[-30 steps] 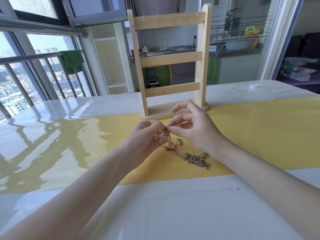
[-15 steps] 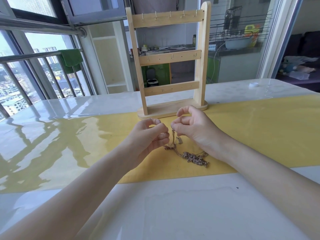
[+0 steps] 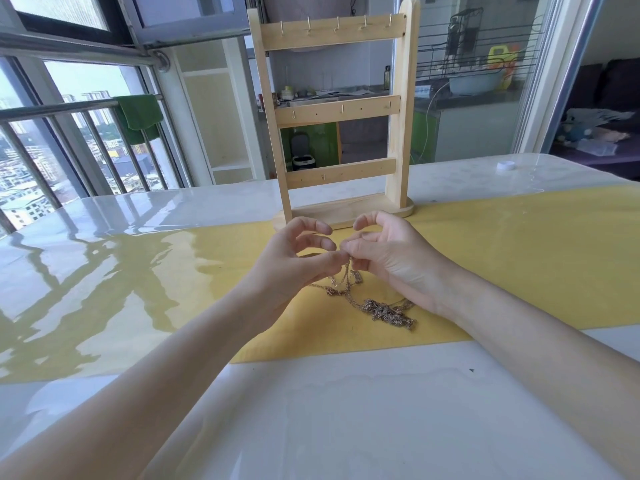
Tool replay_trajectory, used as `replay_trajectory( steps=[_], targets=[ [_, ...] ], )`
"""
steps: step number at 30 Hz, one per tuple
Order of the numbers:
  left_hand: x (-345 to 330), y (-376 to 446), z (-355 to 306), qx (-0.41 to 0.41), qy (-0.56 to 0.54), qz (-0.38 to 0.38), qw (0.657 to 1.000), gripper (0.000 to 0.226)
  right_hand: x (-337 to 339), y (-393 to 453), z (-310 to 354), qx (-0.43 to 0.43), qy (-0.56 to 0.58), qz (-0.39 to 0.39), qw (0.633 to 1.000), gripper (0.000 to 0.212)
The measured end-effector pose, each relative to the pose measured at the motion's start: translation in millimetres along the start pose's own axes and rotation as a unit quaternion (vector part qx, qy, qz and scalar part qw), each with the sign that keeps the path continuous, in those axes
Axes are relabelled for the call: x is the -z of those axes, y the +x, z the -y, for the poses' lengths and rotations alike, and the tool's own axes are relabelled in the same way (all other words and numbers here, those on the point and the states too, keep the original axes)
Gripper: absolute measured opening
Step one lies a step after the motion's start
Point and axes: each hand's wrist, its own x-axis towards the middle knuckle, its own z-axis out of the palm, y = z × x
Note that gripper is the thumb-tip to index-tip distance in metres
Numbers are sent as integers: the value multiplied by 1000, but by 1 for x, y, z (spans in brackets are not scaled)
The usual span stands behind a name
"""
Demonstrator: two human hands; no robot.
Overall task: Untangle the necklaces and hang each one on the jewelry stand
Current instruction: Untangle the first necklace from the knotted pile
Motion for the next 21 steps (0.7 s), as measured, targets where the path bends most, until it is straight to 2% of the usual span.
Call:
replay_trajectory(
  steps=[11, 16, 21],
  targets=[
    [0, 1, 4, -19, -10, 16, 1000, 28, 0, -1, 0, -26, 48, 13, 998, 25],
    [5, 4, 3, 5, -80, 6, 997, 29, 1, 0, 2, 23, 42, -12, 999, 26],
    [6, 5, 4, 17, -96, 0, 995, 29, 0, -3, 3, 63, -81, 5, 995, 32]
  ],
)
